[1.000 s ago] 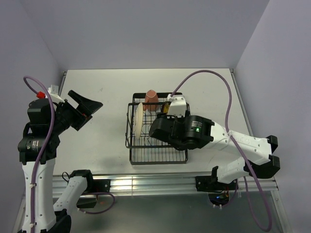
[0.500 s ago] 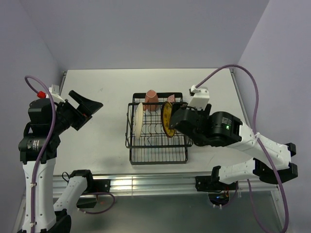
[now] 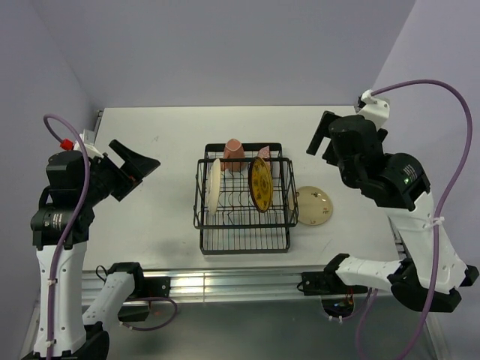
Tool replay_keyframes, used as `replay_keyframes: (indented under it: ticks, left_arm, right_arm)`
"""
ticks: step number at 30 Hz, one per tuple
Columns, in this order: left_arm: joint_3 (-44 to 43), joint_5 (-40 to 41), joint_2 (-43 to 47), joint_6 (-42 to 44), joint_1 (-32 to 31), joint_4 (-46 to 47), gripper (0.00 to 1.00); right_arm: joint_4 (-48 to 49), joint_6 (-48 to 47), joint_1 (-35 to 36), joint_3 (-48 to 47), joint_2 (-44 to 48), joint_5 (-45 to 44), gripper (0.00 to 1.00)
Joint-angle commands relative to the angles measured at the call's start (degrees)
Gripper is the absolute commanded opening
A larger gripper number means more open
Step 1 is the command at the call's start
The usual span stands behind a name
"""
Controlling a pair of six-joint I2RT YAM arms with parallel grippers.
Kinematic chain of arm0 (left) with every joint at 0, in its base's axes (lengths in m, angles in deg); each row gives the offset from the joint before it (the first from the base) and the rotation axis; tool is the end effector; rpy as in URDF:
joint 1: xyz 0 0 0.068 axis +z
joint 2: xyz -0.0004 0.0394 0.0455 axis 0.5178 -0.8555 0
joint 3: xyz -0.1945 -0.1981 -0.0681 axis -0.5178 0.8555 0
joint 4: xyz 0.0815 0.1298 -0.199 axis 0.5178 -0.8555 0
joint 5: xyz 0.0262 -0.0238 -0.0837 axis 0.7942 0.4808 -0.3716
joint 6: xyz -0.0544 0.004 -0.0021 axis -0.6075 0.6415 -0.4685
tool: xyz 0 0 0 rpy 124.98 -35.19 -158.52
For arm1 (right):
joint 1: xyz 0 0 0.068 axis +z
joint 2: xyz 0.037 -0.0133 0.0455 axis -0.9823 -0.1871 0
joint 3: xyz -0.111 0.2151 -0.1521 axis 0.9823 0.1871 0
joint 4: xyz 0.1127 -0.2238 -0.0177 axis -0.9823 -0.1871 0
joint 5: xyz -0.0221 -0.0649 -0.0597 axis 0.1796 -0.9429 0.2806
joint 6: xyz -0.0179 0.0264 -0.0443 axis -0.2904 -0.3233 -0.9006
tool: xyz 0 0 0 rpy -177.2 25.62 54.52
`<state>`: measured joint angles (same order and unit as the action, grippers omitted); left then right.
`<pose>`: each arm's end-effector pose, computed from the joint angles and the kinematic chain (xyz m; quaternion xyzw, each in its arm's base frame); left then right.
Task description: Load the mixed dishes into the dish rack
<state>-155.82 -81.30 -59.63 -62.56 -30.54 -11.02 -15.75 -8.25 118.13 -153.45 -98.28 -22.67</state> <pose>0.1050 -0.0122 0.4203 -0.2456 0.8050 -0.3487 0.4123 0.1232 0.0675 0.4959 0.1479 0.8273 0.0065 0.5419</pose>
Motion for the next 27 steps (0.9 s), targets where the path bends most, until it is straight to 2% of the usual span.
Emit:
replay_keyframes:
  ticks: [1, 6, 7, 9, 10, 13, 15, 20, 27]
  left_arm:
    - [0.42, -0.02, -0.10, 2.25, -0.21, 2.19, 0.99]
    - [1.91, -0.63, -0.18, 2.33, -1.87, 3.51, 0.99]
    - [2.09, -0.72, -0.19, 2.51, -1.96, 3.51, 0.99]
    - [2.88, -0.81, 0.08, 2.68, -2.14, 3.95, 0.99]
    - [3.06, -1.07, 0.08, 2.86, -2.14, 4.21, 0.99]
    - [4.11, -1.86, 0.25, 3.21, -2.31, 4.65, 0.99]
    - [5.16, -2.65, 0.52, 3.13, -2.40, 5.70, 0.99]
    - [7.71, -4.06, 0.96, 2.86, -2.49, 7.72, 0.99]
    - [10.26, -6.43, 2.45, 2.60, -2.58, 10.28, 0.99]
  right_arm:
    - [4.34, -4.44, -3.22, 0.72, 0.61, 5.01, 1.00]
    - [11.16, -2.50, -14.63, 13.27, 1.93, 13.42, 1.00]
    - [12.59, -2.68, -20.58, 19.04, 2.19, 16.06, 1.00]
    - [18.10, -3.55, -27.54, 25.13, 2.89, 23.17, 1.00]
    - [19.79, -3.47, -34.28, 31.16, 3.16, 31.04, 1.00]
    - [24.72, -1.89, -42.57, 41.98, 4.82, 42.23, 0.98]
    - [26.65, 0.56, -43.57, 48.23, 7.46, 42.54, 0.98]
    - [27.63, 5.05, -43.93, 56.35, 13.43, 45.52, 0.98]
    - [32.10, 7.51, -44.45, 68.47, 16.52, 50.10, 0.97]
